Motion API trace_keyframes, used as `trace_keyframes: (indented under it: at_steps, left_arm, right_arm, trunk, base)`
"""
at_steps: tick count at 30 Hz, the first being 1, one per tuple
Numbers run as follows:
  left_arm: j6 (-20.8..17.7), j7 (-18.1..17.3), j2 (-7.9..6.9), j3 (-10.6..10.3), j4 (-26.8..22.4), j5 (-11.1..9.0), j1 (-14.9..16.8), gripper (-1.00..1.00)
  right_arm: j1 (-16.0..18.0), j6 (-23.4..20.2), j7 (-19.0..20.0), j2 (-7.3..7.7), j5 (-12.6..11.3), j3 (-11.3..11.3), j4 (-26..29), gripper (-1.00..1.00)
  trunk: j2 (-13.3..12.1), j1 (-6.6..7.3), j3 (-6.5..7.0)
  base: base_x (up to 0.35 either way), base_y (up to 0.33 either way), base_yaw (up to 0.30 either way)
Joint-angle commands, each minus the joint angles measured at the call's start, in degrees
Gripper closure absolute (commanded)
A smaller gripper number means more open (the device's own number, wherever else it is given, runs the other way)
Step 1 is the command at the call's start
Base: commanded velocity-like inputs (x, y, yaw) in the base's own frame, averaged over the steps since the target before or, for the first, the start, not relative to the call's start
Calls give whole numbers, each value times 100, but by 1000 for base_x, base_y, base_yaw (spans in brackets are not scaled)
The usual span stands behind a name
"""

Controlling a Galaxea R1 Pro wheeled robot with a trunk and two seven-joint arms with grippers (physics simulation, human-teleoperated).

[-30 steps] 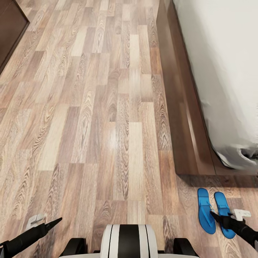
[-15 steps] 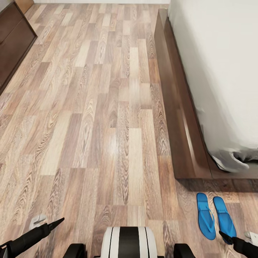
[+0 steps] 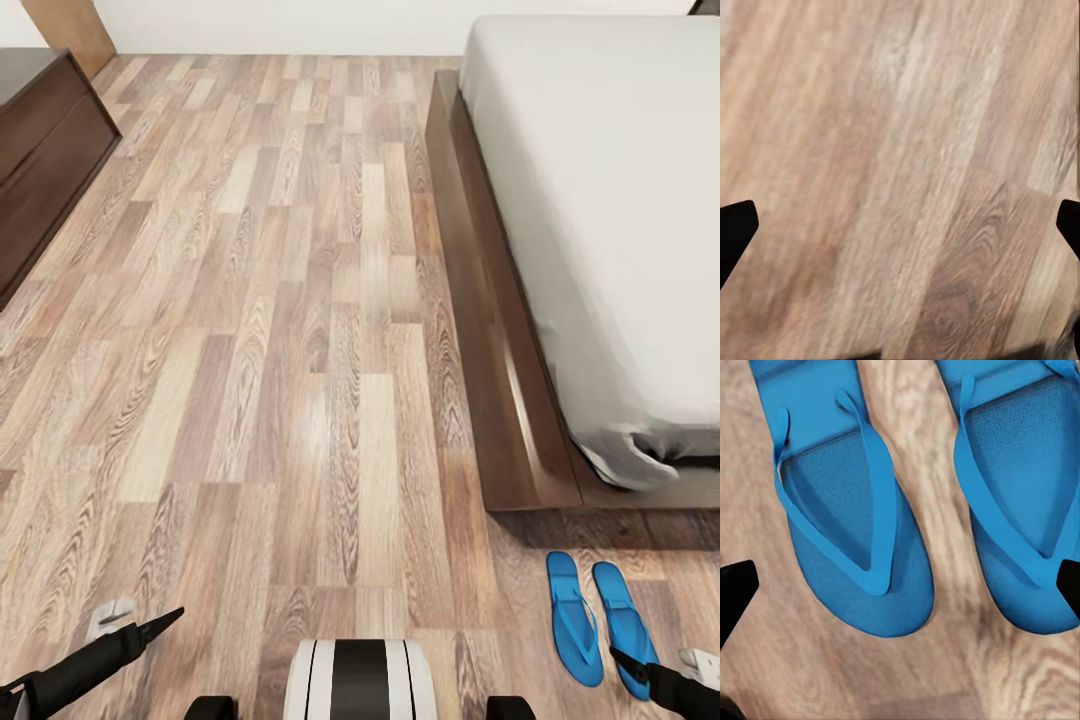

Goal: In the bedroom, move the book from the bed onto either nightstand, and place the two sandals side by side next to the bed.

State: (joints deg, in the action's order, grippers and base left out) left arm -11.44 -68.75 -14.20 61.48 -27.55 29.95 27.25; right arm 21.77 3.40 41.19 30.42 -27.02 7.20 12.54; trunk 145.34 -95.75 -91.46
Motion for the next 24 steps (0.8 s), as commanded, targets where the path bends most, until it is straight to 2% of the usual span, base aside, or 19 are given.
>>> trace_keyframes:
  at_steps: [1, 10, 24]
  left_arm:
    - [-60, -41, 4, 48, -5, 46, 8, -100]
    - [-60, -25, 51, 33, -5, 46, 8, -100]
    - [-51, 57, 75, 30, -5, 47, 8, -100]
  right_arm:
    - [4, 11, 29, 0, 4, 20, -11, -100]
    - [3, 11, -2, -8, 3, 19, -405, -100]
    - [4, 20, -6, -9, 3, 19, -471, -100]
  trunk:
    - [0, 3, 20]
    - [-12, 26, 219]
    - [-31, 63, 529]
  base:
    - [0, 0, 0]
    - [0, 0, 0]
    - [0, 0, 0]
